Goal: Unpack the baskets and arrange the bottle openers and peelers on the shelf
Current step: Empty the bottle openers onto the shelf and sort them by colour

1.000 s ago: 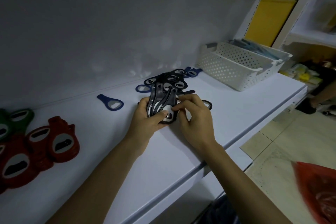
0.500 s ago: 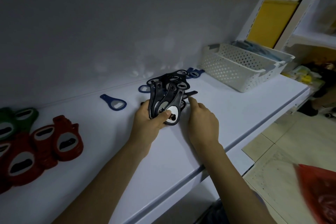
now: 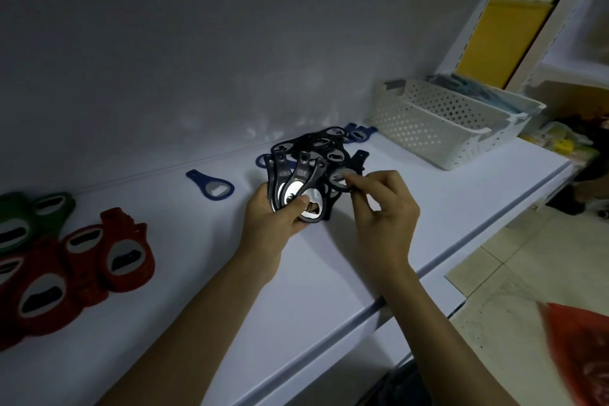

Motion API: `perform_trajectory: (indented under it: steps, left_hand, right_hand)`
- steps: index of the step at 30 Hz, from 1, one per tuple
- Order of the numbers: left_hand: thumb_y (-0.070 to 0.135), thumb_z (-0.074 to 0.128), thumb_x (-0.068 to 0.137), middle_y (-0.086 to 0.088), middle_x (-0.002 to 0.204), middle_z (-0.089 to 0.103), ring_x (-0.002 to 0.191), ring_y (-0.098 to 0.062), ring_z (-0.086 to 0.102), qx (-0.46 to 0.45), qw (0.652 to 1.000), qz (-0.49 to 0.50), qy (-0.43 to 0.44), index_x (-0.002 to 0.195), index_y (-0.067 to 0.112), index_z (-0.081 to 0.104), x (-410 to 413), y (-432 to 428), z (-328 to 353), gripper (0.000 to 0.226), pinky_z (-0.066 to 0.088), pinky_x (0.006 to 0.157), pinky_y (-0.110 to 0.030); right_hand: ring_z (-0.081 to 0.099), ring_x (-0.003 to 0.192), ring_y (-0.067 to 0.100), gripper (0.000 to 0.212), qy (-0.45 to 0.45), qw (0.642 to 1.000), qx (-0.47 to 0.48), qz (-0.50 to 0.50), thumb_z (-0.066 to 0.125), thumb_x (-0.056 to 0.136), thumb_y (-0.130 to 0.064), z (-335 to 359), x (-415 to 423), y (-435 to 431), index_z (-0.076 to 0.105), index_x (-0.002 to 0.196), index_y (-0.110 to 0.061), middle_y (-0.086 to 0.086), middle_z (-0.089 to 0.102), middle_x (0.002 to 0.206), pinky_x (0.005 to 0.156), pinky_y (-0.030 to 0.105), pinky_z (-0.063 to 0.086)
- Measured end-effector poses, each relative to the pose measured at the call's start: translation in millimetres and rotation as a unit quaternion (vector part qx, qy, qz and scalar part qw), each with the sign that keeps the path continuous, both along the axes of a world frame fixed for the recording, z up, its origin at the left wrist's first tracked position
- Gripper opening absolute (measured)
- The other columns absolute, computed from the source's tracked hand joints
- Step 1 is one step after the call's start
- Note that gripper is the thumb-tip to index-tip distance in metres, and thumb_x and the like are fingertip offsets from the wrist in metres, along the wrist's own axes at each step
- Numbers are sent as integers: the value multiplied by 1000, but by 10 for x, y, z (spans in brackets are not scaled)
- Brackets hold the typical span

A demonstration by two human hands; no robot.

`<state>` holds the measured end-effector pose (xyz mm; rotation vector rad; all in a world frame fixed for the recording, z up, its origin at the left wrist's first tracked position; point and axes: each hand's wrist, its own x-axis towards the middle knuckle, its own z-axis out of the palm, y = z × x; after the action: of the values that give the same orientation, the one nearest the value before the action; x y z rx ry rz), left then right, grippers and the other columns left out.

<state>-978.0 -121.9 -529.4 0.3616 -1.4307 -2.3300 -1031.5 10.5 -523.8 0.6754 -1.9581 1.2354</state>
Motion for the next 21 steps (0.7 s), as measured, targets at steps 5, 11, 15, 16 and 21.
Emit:
perform_trajectory:
  steps: [5,11,15,16,21]
  left_hand:
    - [-7,54,89,-14,104,71,94,-24,70,40,998,-31,22,113,6,63,19,-27,19,29,56,71,-28]
    - [3,52,94,-12,106,71,95,-22,70,36,999,-36,13,116,10,60,23,-51,11,25,57,72,-31]
    - [9,66,80,-12,107,71,99,-24,68,22,997,-60,42,120,8,57,56,-56,14,41,56,75,-30]
    - [9,68,77,-12,106,71,99,-24,68,15,996,-69,47,119,8,57,62,-50,14,43,56,76,-29]
    - [-2,53,91,-7,107,71,97,-23,69,7,996,-75,49,117,15,59,48,-34,6,32,56,73,-31]
  right_hand:
    - [65,72,26,27,32,986,152,61,63,77,-1,-27,56,-36,75,101,-3,10,67,85,59,38,56]
    - [70,80,27,25,9,980,173,100,58,74,1,5,85,-40,75,92,-1,12,70,96,63,41,58]
    - [69,84,26,27,22,974,185,127,57,76,4,2,100,-43,74,96,-1,12,69,102,67,40,58]
    - [69,86,25,28,34,972,190,135,57,76,6,-3,100,-39,74,97,-2,12,69,103,68,39,58]
    - [65,97,12,41,-45,980,101,164,48,79,5,-22,78,-28,64,115,-8,-2,68,107,83,33,54]
